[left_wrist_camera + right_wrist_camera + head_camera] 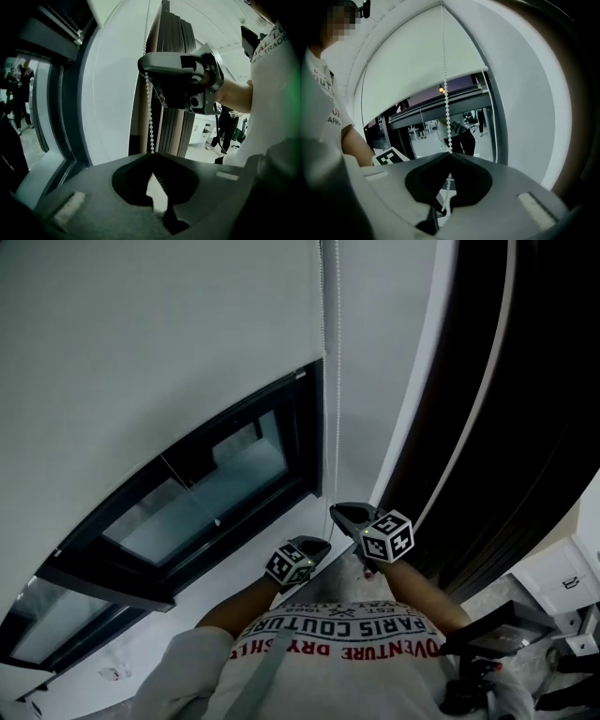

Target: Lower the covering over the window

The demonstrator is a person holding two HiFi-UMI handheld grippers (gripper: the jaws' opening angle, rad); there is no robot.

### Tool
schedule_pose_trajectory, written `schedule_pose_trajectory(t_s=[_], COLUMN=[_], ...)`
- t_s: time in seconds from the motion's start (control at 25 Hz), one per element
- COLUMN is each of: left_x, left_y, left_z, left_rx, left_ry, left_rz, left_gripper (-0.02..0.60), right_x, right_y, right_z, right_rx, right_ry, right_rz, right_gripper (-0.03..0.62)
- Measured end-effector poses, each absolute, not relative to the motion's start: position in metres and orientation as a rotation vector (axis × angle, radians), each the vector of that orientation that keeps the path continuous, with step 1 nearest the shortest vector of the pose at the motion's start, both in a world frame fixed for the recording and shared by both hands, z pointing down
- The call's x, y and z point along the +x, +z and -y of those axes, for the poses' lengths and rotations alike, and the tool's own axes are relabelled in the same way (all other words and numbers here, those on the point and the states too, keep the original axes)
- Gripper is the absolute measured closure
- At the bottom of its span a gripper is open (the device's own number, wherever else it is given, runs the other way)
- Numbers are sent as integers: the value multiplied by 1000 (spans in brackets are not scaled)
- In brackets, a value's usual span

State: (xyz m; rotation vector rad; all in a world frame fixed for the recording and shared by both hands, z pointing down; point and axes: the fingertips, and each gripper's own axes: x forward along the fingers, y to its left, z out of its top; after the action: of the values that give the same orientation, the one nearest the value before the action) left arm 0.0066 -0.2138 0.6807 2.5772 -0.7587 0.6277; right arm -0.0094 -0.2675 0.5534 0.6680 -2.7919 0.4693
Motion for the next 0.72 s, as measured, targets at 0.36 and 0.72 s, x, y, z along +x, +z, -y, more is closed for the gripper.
schedule_pose_trajectory(t_s=[0.36, 0.72], left_x=[-9, -26], left_y=[679, 534], left_z=[210, 263], left_rx=[2556, 2705], left_ry=[583, 290], left_rz=[770, 898], left_gripper=[514, 511], right_x=[-11, -4], right_y=[579, 580], right_z=[261, 264], right_rx=[672, 688], right_ry=[495, 518], right_rz=[2767, 2764], right_gripper=[588, 588])
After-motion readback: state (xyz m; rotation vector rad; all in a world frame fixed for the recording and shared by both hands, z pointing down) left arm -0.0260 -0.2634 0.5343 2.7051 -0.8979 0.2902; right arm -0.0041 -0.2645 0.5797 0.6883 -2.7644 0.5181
